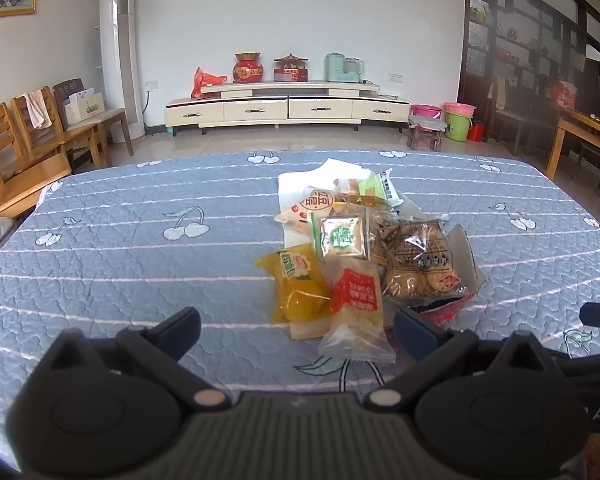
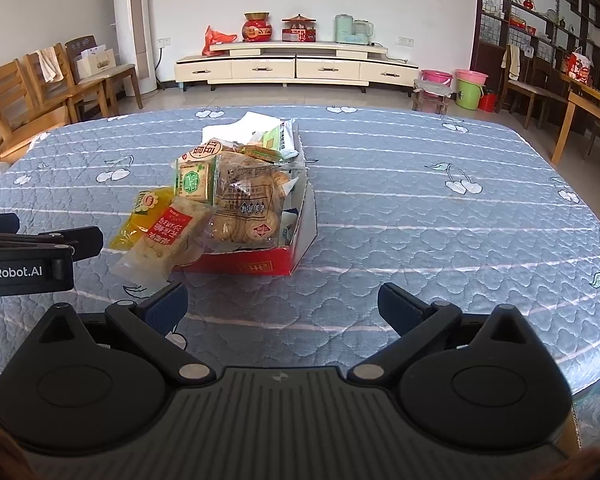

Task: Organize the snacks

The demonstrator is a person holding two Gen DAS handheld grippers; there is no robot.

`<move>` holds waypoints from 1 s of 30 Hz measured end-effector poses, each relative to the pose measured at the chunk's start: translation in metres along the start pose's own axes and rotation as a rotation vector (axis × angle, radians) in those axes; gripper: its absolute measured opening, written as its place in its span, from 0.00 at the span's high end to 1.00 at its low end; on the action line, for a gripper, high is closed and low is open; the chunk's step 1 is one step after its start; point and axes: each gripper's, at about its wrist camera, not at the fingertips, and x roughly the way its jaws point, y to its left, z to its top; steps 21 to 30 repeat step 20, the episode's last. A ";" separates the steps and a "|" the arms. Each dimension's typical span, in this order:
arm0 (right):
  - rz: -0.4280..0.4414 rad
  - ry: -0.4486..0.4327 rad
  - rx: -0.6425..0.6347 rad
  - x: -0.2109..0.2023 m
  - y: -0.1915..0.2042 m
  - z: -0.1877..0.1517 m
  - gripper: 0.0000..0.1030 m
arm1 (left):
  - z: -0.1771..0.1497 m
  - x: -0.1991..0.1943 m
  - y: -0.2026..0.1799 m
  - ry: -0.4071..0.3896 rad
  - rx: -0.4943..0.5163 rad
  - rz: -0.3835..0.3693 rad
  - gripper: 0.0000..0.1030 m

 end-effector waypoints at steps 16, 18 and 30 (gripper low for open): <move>0.004 0.002 -0.012 0.004 0.000 0.001 0.00 | 0.001 0.001 0.001 0.002 0.006 -0.011 0.01; 0.004 0.001 -0.014 0.004 -0.001 0.001 0.00 | 0.002 0.001 0.001 0.005 0.002 -0.014 0.01; 0.005 0.000 -0.015 0.004 -0.001 0.002 0.00 | 0.002 0.002 0.002 0.008 0.002 -0.022 0.01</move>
